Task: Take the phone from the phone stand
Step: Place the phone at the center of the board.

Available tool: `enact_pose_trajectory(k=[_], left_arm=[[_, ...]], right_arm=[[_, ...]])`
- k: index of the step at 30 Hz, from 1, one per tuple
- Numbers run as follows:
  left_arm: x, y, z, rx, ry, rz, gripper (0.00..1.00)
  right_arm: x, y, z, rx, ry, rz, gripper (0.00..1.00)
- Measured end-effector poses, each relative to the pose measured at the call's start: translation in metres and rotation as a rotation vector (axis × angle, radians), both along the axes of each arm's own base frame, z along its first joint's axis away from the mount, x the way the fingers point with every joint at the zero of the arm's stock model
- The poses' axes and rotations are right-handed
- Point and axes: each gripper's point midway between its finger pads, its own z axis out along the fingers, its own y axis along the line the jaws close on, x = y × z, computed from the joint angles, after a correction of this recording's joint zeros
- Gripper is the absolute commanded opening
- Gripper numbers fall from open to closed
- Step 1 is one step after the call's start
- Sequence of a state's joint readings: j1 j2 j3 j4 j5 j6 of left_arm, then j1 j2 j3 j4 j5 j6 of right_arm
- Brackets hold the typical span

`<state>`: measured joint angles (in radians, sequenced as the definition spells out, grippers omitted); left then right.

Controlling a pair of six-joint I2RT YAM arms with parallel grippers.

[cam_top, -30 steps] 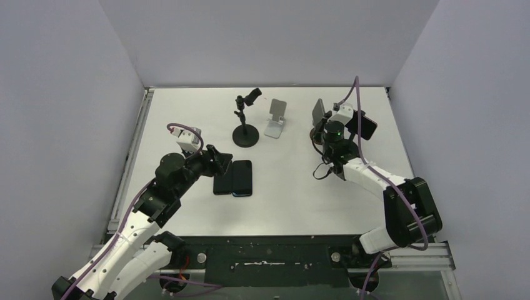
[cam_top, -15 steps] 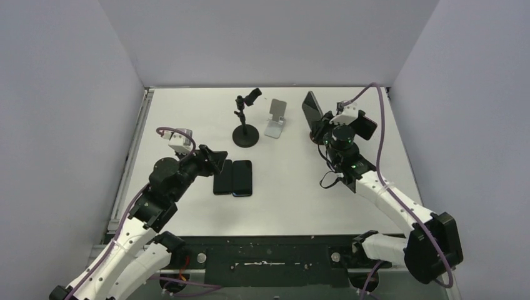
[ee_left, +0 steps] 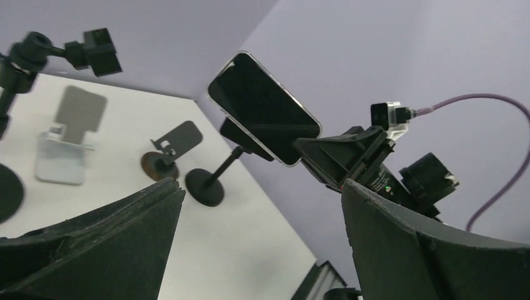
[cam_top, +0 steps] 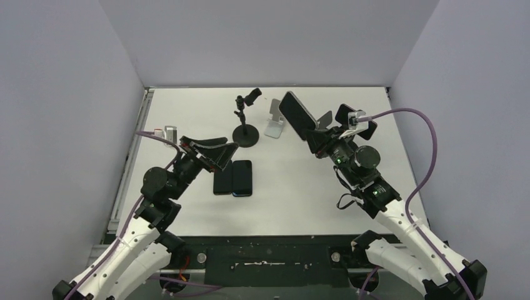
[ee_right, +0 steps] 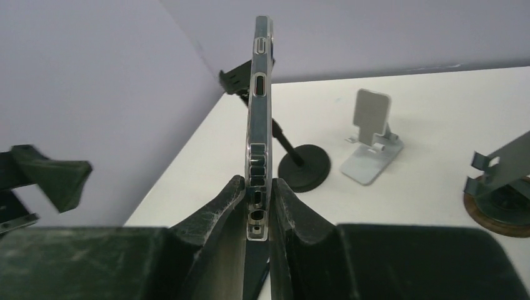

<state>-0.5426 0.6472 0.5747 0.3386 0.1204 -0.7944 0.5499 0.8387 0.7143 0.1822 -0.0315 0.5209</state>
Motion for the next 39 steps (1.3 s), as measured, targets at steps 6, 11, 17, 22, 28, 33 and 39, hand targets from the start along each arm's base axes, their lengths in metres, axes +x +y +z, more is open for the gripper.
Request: enact_pose_trajectory(k=[6, 11, 17, 22, 28, 33, 39], left_arm=[[-0.008, -0.017, -0.007, -0.201, 0.0, -0.125, 0.97], [-0.024, -0.035, 0.009, -0.273, -0.044, -0.257, 0.97], [-0.035, -0.043, 0.038, -0.3, -0.115, -0.315, 0.97], [-0.036, -0.039, 0.058, -0.315, -0.167, -0.298, 0.96], [-0.036, -0.038, 0.072, -0.323, -0.199, -0.294, 0.93], [-0.038, -0.034, 0.078, -0.333, -0.21, -0.281, 0.87], [-0.044, -0.024, 0.089, -0.37, -0.229, -0.26, 0.76]], right_arm=[[-0.031, 0.026, 0.019, 0.077, -0.024, 0.198, 0.0], [-0.055, 0.044, 0.039, 0.196, -0.053, 0.34, 0.0], [-0.076, 0.069, 0.059, 0.342, -0.071, 0.478, 0.0], [-0.096, 0.105, 0.058, 0.376, -0.059, 0.597, 0.0], [-0.112, 0.131, 0.058, 0.403, -0.066, 0.669, 0.0], [-0.116, 0.137, 0.064, 0.435, -0.091, 0.675, 0.0], [-0.115, 0.131, 0.08, 0.501, -0.141, 0.631, 0.0]])
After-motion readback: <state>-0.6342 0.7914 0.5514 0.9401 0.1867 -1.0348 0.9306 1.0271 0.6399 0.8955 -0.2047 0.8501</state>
